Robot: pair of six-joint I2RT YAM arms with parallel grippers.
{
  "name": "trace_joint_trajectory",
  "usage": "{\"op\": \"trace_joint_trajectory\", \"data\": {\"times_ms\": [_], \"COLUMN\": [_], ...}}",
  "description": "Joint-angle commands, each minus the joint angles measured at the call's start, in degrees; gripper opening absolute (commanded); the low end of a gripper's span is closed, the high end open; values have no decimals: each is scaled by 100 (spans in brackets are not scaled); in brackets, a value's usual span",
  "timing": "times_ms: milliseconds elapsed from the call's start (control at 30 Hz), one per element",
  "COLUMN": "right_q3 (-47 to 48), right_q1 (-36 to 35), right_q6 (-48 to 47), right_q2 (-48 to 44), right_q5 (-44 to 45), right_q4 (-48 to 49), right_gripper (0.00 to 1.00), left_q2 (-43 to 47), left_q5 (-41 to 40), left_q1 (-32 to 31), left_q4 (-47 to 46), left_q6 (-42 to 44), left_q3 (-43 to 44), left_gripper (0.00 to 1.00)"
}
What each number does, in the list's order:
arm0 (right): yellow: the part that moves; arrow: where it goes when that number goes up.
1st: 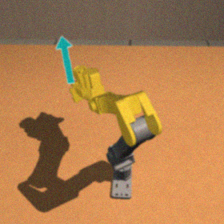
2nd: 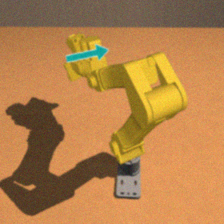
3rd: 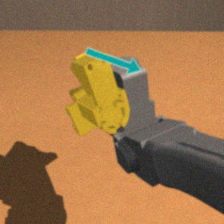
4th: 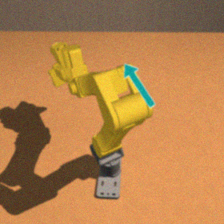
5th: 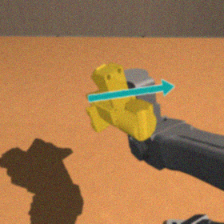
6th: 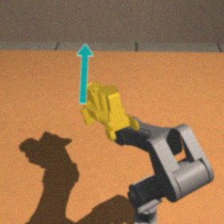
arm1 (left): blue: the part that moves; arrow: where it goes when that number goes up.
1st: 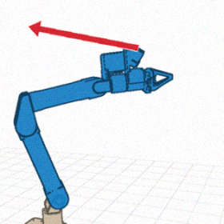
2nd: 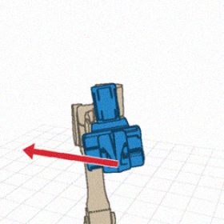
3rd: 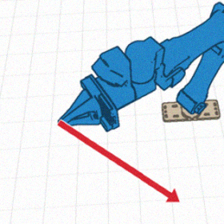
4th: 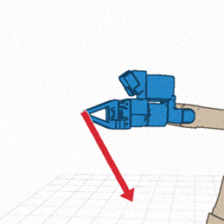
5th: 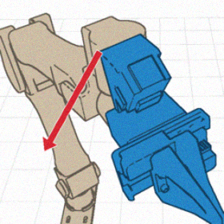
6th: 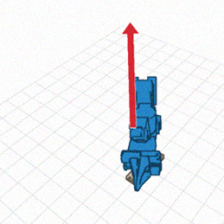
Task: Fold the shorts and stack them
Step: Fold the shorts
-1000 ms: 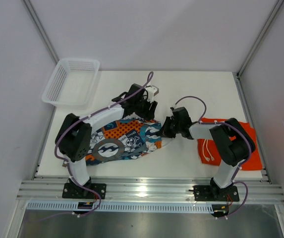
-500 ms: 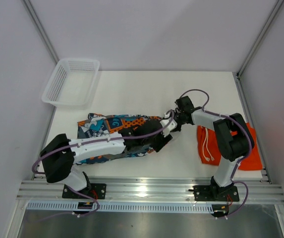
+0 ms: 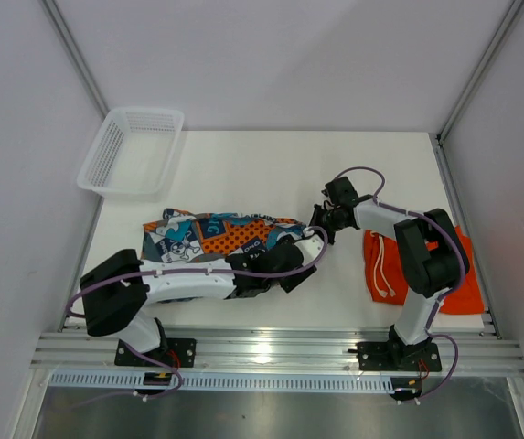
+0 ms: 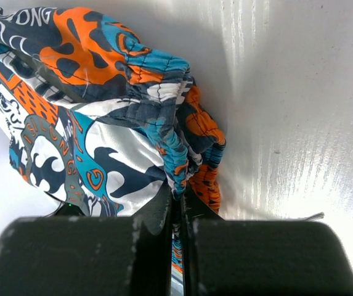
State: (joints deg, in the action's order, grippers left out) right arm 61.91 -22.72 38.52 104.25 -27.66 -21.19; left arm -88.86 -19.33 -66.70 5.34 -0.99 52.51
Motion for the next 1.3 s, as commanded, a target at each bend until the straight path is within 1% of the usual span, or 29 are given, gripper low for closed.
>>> {"op": "trace_joint_trajectory", "data": {"times_ms": [0, 133, 167, 200, 433, 533, 633, 700, 733, 767, 833, 867, 900, 933, 967, 1033, 1100, 1133, 1200, 1233, 1267], "right_q3": [190, 207, 216, 216, 225, 234, 225, 199, 190, 172, 111, 93, 76, 32, 14, -12, -39, -56, -161, -205, -267], "right_q1": [31, 66, 75, 83, 136, 145, 163, 163, 171, 171, 206, 233, 242, 277, 286, 312, 356, 382, 452, 496, 540], "right_q6": [32, 24, 24, 24, 59, 76, 85, 85, 85, 68, 76, 85, 94, 85, 85, 77, 50, 41, 6, 24, 32], "right_q2": [-63, -19, -10, 16, 96, 122, 122, 131, 140, 157, 166, 166, 175, 166, 140, 114, 78, 61, -18, -53, -97], "right_q5": [-249, -301, -319, -328, -486, -539, -565, -565, -582, -591, -670, -688, -732, -758, -767, -794, -837, -855, -899, -908, -917], "right_q4": [-17, 10, 18, 10, 80, 98, 124, 141, 159, 176, 220, 264, 299, 317, 326, 335, 344, 352, 431, 458, 554], "right_gripper": [0, 0, 0, 0, 0, 0, 0, 0, 1, 2, 5, 5, 6, 7, 7, 8, 11, 19, 27, 38, 44], "left_q2": [-105, -114, -140, -175, -623, -947, -1343, -1467, -1494, -1546, -1590, -1643, -1669, -1705, -1731, -1731, -1670, -1635, -1477, -1415, -1328], "left_q5": [-141, 280, 316, 325, 404, 220, 35, -106, -115, -158, -246, -360, -378, -404, -466, -536, -519, -467, -379, -204, -107], "left_q1": [-98, -159, -177, -194, -195, -195, -203, -203, -195, -195, -195, -186, -168, -160, -159, -133, -98, -81, 7, 60, 104], "left_q4": [-499, -473, -464, -464, -411, -412, -280, -218, -218, -218, -218, -201, -157, -148, -139, -130, -156, -191, -235, -288, -332], "left_q6": [238, 319, 319, 328, 302, 284, 258, 214, 205, 188, 152, 143, 143, 143, 143, 152, 143, 143, -23, -85, -120], "left_q3": [-74, -101, -109, -118, -74, -39, 171, 259, 277, 286, 321, 321, 347, 365, 382, 400, 383, 365, 304, 286, 190], "left_gripper": [67, 70, 71, 74, 77, 79, 78, 70, 64, 49, 33, 22, 17, 5, 0, 0, 0, 0, 0, 0, 0]}}
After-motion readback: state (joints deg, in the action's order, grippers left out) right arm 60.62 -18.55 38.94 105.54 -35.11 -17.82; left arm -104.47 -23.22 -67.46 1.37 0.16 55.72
